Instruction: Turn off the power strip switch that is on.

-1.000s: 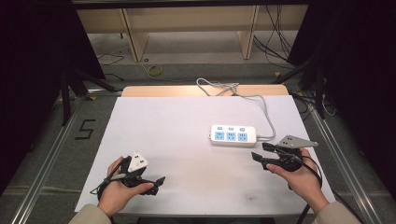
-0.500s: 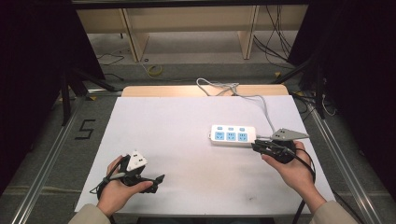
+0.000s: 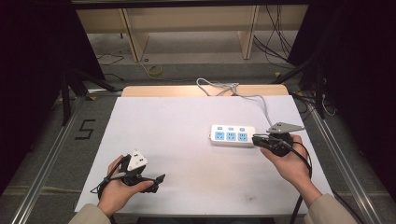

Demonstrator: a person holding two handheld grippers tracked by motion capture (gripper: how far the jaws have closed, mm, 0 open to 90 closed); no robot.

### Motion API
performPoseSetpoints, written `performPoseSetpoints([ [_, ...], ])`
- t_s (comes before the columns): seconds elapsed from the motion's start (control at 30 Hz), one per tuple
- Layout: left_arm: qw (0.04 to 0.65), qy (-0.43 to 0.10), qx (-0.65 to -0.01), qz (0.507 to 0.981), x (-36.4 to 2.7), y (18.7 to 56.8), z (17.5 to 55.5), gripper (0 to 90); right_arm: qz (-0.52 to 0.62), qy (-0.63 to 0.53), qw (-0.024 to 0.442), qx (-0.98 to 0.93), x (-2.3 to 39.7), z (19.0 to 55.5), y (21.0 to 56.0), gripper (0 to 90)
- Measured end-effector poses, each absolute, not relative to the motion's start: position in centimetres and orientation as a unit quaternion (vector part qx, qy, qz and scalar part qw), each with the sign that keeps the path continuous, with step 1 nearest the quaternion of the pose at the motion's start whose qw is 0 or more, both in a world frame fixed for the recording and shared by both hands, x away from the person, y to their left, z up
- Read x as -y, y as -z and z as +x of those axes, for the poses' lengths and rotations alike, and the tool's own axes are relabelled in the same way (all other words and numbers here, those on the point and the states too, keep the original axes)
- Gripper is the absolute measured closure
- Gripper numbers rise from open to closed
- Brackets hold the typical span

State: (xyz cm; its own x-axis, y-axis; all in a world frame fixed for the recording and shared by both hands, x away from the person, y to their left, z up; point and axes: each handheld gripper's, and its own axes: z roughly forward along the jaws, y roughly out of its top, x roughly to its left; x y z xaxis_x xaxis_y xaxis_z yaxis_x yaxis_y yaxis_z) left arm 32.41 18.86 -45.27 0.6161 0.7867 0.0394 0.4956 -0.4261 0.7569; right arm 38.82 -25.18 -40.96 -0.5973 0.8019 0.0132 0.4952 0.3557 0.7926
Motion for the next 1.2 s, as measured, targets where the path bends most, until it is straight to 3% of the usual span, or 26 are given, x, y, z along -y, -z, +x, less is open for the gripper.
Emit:
performPoseSetpoints([
  [1.2,0.362,-0.194,-0.385,0.827,-18.5,45.4,32.4,2.8,0.433,-0.356,0.185,-0.807,23.3,42.4,40.1,90.0],
])
